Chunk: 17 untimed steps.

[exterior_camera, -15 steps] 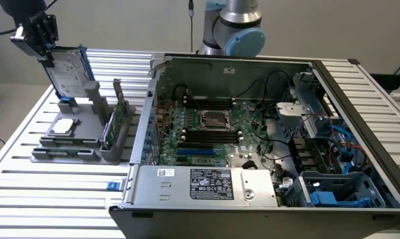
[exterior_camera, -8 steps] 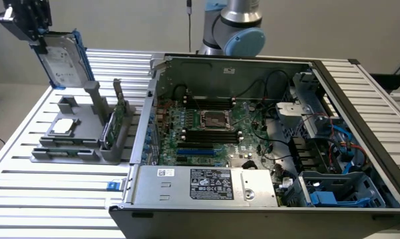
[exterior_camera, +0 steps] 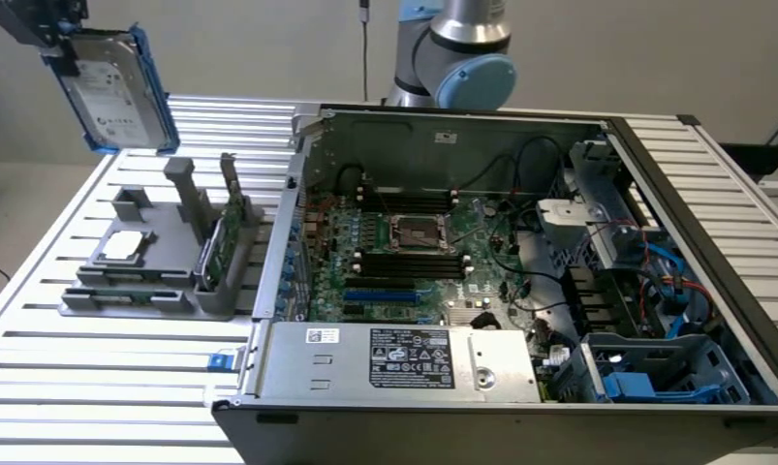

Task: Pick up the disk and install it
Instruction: 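Pick up the disk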

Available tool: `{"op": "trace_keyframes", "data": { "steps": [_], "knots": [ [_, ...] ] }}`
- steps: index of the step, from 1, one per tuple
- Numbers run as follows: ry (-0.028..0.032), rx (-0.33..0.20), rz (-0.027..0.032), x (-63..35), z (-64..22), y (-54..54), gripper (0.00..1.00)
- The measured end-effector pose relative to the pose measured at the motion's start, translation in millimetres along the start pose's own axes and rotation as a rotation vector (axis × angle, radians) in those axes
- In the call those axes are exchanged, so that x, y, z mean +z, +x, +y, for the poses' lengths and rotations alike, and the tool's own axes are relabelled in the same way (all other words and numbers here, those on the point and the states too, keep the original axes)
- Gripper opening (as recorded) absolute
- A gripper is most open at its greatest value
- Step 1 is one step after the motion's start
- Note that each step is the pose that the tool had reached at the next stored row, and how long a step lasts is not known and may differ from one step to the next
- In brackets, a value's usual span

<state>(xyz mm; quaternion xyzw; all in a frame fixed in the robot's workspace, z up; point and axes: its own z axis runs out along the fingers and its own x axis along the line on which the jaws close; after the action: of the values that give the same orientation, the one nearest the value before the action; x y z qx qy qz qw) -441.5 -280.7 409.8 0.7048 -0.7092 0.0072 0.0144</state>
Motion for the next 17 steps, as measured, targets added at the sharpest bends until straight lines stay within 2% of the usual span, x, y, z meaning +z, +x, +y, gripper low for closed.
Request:
{"op": "trace_keyframes", "data": {
  "steps": [3,8,17],
  "knots": [
    [0.0000,-0.001,0.0001,-13.7,-3.3,0.6,0.33],
    [-0.0017,-0.002,-0.0001,-36.6,-16.2,5.2,0.33],
    [-0.0105,-0.002,-0.0011,-75.6,-54.5,12.6,0.33]
  ]
}}
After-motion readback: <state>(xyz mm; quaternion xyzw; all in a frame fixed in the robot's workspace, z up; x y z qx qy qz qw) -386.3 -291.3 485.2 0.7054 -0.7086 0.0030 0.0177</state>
